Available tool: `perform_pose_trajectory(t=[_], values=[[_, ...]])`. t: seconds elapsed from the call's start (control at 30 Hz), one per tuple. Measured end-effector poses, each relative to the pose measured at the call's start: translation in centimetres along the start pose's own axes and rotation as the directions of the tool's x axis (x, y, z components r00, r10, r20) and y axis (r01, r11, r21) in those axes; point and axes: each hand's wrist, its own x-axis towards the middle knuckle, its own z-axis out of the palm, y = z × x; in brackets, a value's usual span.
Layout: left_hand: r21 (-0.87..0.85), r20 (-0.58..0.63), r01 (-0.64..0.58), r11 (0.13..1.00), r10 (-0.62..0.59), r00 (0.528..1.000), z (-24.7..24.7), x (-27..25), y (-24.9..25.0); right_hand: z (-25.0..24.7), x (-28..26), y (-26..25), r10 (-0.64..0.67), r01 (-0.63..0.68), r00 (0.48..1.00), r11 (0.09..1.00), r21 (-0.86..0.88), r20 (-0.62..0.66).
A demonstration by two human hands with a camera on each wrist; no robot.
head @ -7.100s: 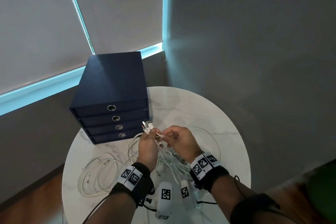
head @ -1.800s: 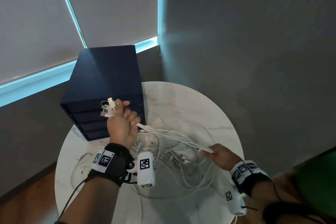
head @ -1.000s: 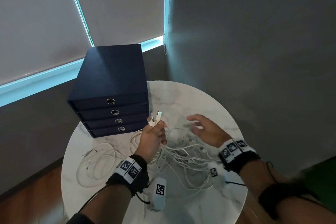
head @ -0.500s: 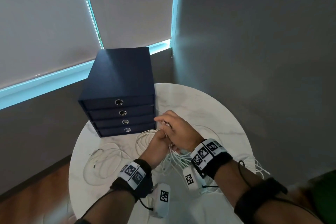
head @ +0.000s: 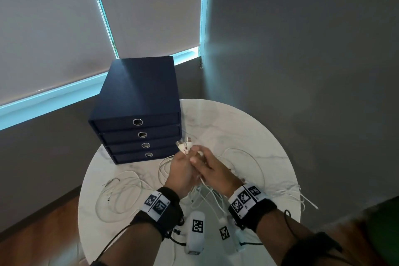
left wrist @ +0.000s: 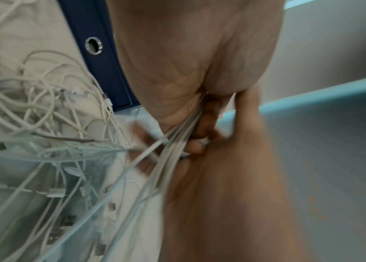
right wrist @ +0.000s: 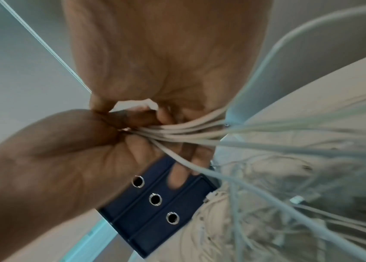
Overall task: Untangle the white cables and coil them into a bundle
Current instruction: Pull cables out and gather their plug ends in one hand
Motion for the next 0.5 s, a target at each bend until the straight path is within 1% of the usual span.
perform_pose_trajectory(t=[0.03, 0.07, 0.1, 0.17, 0.2, 0.27, 0.33, 0.4, 0.43, 0.47, 0.5], values=[[-0.068, -0.025, 0.012, 0.998, -0.013, 1.0, -0.2, 0.2, 0.0, 0.0, -0.4, 0.7, 0.029, -0.029, 1.0, 0.997, -0.065, 0.007], [-0.079, -0.044, -0.006, 0.997, 0.003, 0.999, -0.4, 0.4, -0.4, -0.1, -0.7, 1.2, 0.028, -0.027, 1.0, 0.988, -0.15, 0.005], [-0.019, -0.06, -0.036, 0.999, 0.035, 0.998, -0.6, 0.5, -0.6, -0.3, -0.8, 1.8, 0.011, -0.01, 1.0, 0.972, -0.236, 0.002], [0.202, -0.037, -0.108, 0.973, 0.118, 0.992, -0.9, 0.4, -1.5, -0.8, -1.0, 2.1, -0.003, 0.009, 1.0, 0.934, -0.357, 0.02], [0.259, -0.019, -0.106, 0.96, 0.115, 0.993, -0.9, 0.2, -1.9, -1.0, -0.9, 2.2, 0.0, 0.013, 1.0, 0.915, -0.404, 0.031], [0.256, -0.003, -0.074, 0.964, 0.077, 0.997, -0.7, -0.2, -2.5, -0.9, -0.9, 2.3, -0.003, 0.032, 0.998, 0.849, -0.527, 0.056], [0.208, -0.04, -0.049, 0.977, 0.058, 0.997, -0.6, -0.4, -2.5, -0.6, -0.9, 2.4, -0.036, 0.07, 0.997, 0.777, -0.626, 0.068], [0.085, -0.067, -0.033, 0.996, 0.039, 0.997, -0.6, -0.5, -1.9, -0.8, -1.1, 3.0, -0.061, 0.091, 0.996, 0.75, -0.656, 0.069], [-0.035, -0.094, -0.025, 0.999, 0.022, 0.995, -0.9, -0.4, -1.3, -1.1, -1.1, 3.6, -0.054, 0.081, 0.997, 0.724, -0.685, 0.062], [-0.221, -0.129, 0.011, 0.975, -0.041, 0.991, -1.4, -0.1, -0.8, -1.7, -1.3, 4.2, -0.037, 0.062, 0.998, 0.688, -0.723, 0.05], [-0.417, -0.162, 0.038, 0.908, -0.115, 0.98, -2.1, 0.2, -0.2, -2.4, -1.5, 4.8, 0.004, 0.023, 0.999, 0.657, -0.753, 0.034]])
